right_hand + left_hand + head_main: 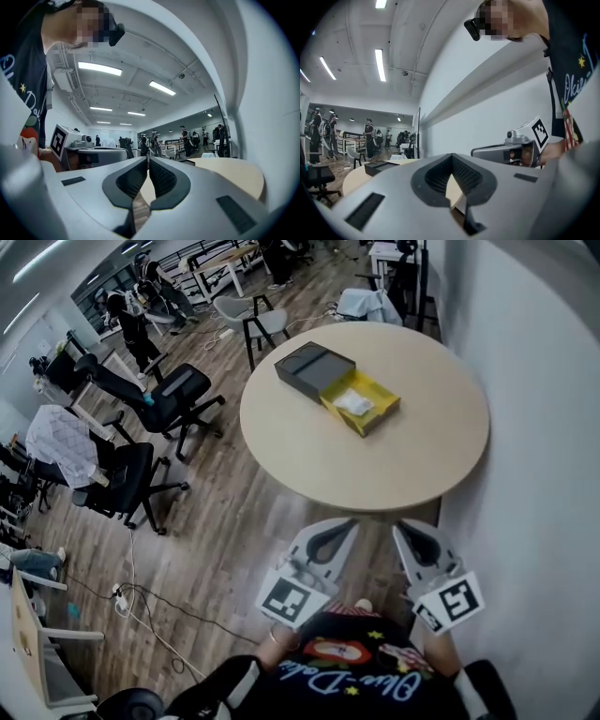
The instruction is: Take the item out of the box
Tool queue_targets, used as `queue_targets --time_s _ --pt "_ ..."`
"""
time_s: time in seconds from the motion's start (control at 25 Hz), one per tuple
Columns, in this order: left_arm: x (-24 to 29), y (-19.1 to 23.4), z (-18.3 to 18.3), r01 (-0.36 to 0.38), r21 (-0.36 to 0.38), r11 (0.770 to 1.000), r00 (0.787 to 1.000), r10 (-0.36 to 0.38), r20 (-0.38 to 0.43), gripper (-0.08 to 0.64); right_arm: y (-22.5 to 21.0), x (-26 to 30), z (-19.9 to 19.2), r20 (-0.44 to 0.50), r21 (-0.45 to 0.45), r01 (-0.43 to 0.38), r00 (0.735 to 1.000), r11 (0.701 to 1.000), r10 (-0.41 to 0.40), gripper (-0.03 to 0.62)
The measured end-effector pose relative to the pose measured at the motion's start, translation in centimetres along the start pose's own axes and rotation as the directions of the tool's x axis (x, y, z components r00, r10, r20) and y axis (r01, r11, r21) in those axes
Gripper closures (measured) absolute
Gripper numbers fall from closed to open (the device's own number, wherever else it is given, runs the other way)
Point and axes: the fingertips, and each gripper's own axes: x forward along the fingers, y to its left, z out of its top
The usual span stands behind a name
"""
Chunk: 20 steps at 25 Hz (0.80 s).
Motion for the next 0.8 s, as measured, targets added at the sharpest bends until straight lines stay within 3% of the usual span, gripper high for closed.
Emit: queue_targets --time_s 0.44,0.8 --pt "4.1 1.9 -0.3 0.019 0.008 1.000 1.000 -0.019 0.013 0.566 -3.8 1.6 -0.3 0.004 0.004 0.035 0.999 0.999 -0.035 0.595" --pt "8.2 6.5 -0.2 0.044 0.022 0.999 0.998 -0.045 0.041 0.566 -7.5 6.2 -0.1 -0.007 -0.023 0.054 0.998 0.998 -0.055 0.595"
